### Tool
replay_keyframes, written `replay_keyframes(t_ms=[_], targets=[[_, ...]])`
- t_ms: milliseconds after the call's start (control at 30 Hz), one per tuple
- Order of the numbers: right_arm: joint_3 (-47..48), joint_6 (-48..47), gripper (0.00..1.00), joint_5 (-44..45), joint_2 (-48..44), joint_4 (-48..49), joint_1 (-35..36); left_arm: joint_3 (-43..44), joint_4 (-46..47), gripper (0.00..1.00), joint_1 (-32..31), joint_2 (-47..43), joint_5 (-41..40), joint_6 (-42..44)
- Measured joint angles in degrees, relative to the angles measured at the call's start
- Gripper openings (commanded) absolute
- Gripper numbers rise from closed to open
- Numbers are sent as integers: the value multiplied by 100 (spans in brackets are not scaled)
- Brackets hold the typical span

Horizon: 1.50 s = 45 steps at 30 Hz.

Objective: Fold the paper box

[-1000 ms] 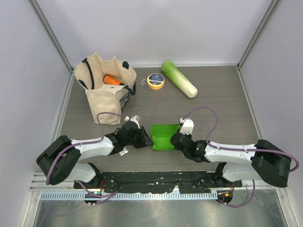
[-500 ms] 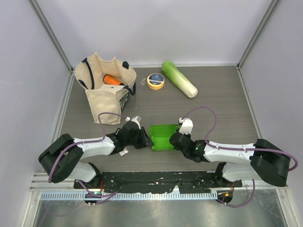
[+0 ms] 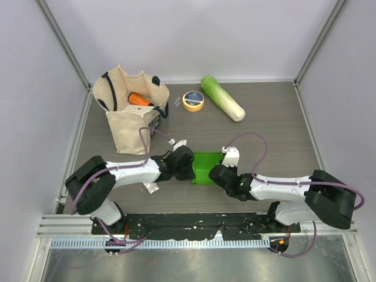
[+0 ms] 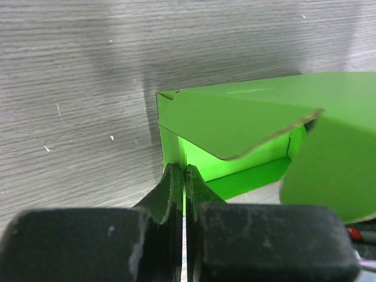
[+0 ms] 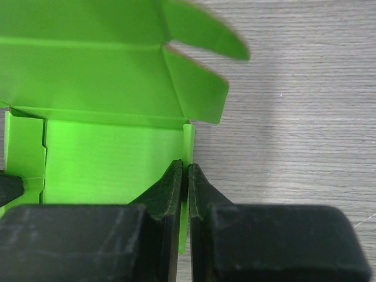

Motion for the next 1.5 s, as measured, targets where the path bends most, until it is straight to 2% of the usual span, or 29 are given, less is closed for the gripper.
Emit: replay_keyframes(t_ms=[333, 700, 1033, 1133, 1300, 1367, 1500], targets=[[61, -4, 1, 229, 203, 103, 46, 1897, -2326, 0, -673, 1130, -1604, -2], [83, 234, 1, 181, 249, 262, 122, 3154, -3823, 0, -1027, 2347, -3042, 37], [11, 378, 1, 188, 251, 376, 127, 3132, -3733, 0, -1064, 2350, -3084, 417], [11, 361, 1, 256, 264, 398, 181, 2887, -3429, 12, -1088, 2153, -3115, 610], [24, 356, 1, 238, 341, 498, 170, 2415, -2782, 14, -1001, 1799, -2977, 826], [35, 345, 1, 234, 352, 514, 164, 2273, -2592, 12, -944, 1705, -2870, 887], [46, 334, 1, 219, 363, 511, 149, 2063, -2323, 0, -817, 1558, -2667, 990]])
